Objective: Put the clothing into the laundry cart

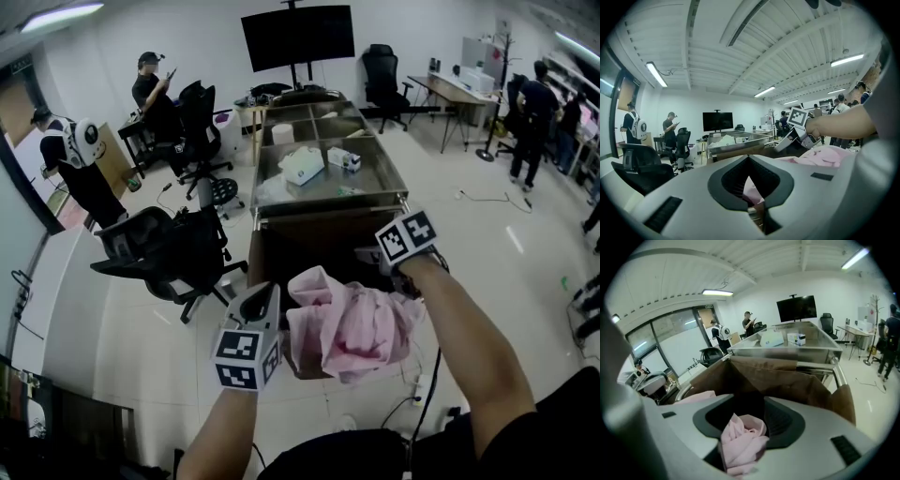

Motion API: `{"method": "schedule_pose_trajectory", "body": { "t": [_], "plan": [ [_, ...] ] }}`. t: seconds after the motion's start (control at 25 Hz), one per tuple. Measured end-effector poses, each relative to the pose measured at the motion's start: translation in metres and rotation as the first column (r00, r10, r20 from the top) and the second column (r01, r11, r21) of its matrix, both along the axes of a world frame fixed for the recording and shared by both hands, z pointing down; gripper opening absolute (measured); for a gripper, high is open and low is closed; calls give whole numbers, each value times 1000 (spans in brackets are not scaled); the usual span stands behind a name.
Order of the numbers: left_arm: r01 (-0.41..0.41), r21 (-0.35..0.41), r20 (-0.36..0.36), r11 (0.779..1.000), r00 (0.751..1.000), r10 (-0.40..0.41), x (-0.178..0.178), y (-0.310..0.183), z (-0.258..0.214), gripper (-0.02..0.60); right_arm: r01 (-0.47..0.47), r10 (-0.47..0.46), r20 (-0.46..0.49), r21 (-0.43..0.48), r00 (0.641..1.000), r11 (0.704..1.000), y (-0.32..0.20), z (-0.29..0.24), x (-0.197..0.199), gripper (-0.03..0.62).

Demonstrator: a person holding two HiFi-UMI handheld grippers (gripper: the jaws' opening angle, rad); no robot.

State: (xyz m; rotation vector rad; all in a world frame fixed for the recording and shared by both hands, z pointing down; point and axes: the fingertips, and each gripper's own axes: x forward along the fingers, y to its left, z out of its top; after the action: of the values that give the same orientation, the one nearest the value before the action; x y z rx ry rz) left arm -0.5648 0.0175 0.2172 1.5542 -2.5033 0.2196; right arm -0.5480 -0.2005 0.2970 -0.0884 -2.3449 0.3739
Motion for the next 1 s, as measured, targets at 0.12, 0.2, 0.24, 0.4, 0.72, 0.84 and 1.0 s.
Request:
{"method": "schedule_pose_trajectory", "body": {
  "t": [0.12, 0.2, 0.24, 0.4, 0.72, 0.84, 1.0],
  "plan": [
    [-32, 6, 6, 999, 999, 32, 11, 4, -2, 0, -34, 33, 78, 15, 996, 999, 9, -26, 15, 227],
    [-54, 9, 9, 999, 999, 54, 20, 8, -1, 0, -62, 57, 144, 27, 988, 998, 14, -46, 29, 227],
    [-64, 11, 9, 998, 998, 64, 24, 10, 0, 0, -76, 70, 179, 30, 981, 997, 18, -56, 37, 227],
    [-97, 15, 1, 995, 995, 97, 39, 25, 4, 0, -119, 106, 300, 25, 948, 993, 41, -89, 71, 224],
    [-169, -3, -28, 986, 985, 169, 77, 65, 27, 0, -221, 201, 388, 5, 899, 975, 96, -85, 137, 98],
    [-199, -6, -40, 980, 979, 199, 88, 79, 33, 0, -254, 240, 391, -16, 888, 967, 115, -80, 158, 63],
    [-241, -9, -42, 970, 970, 240, 106, 95, 42, 0, -285, 273, 398, -30, 876, 958, 143, -78, 185, 42]
  ]
}}
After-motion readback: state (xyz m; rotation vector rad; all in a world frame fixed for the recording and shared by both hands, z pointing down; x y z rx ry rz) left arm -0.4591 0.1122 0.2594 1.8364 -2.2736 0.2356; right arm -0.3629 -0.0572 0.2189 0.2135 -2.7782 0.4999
